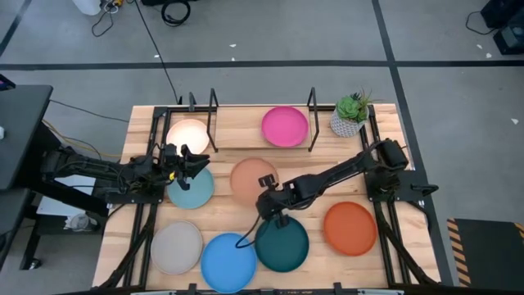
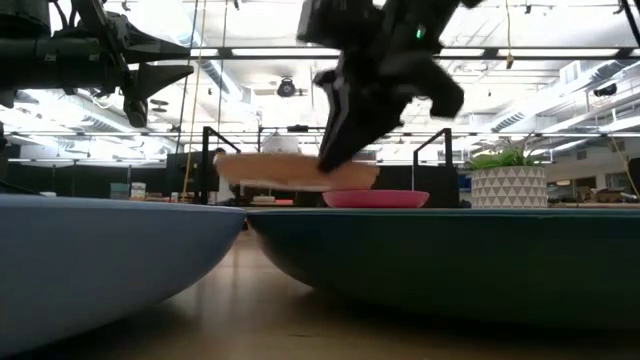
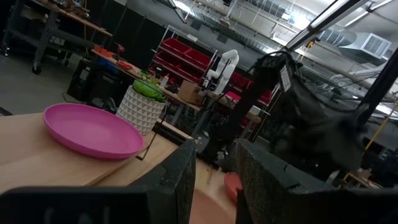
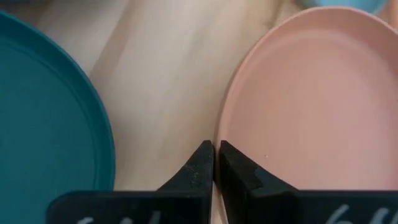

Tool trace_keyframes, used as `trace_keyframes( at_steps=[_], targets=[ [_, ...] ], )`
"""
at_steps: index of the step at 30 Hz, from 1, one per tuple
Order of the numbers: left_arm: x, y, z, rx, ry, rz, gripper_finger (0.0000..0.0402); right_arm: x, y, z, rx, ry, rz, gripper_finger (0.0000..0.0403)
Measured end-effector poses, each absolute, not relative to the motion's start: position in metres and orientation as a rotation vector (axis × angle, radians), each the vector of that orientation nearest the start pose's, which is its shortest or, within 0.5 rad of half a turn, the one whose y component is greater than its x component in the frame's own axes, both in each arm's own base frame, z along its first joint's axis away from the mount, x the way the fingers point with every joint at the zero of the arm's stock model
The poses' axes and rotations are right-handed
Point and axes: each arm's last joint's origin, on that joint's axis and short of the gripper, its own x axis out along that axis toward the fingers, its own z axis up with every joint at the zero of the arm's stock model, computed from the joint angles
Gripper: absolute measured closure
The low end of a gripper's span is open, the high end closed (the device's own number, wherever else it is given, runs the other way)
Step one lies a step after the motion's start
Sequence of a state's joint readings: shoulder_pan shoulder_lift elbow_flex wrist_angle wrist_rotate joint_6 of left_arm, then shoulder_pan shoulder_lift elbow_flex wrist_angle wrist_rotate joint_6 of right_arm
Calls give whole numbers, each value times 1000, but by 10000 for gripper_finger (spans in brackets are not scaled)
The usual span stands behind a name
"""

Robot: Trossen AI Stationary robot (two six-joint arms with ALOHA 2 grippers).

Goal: Place and stack plates onto a shelf
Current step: Put the brown plate on the shelf

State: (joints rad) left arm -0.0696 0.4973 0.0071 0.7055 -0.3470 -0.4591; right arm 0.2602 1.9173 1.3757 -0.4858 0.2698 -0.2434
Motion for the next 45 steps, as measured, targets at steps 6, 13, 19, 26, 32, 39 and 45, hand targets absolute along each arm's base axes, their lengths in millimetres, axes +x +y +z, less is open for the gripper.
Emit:
trace_keyframes(
  at_steps=[6, 13, 19, 26, 32, 39, 45],
  targets=[
    [126, 1, 187, -499, -272, 223, 278, 378, 65, 216, -471, 1045, -10, 380],
    [126, 1, 187, -499, -272, 223, 278, 372, 39, 231, -477, 1066, -81, 380],
    [126, 1, 187, -499, -272, 223, 278, 377, 10, 235, -458, 1038, -59, 380],
    [126, 1, 187, -499, -271, 224, 278, 387, -29, 240, -417, 921, 0, 380],
    [126, 1, 187, -500, -271, 224, 278, 398, -51, 236, -423, 823, 61, 380],
    [126, 1, 187, -499, -267, 225, 278, 419, -73, 229, -430, 859, 35, 381],
    [127, 1, 186, -497, -259, 227, 278, 437, -101, 232, -377, 860, -9, 381]
  ],
)
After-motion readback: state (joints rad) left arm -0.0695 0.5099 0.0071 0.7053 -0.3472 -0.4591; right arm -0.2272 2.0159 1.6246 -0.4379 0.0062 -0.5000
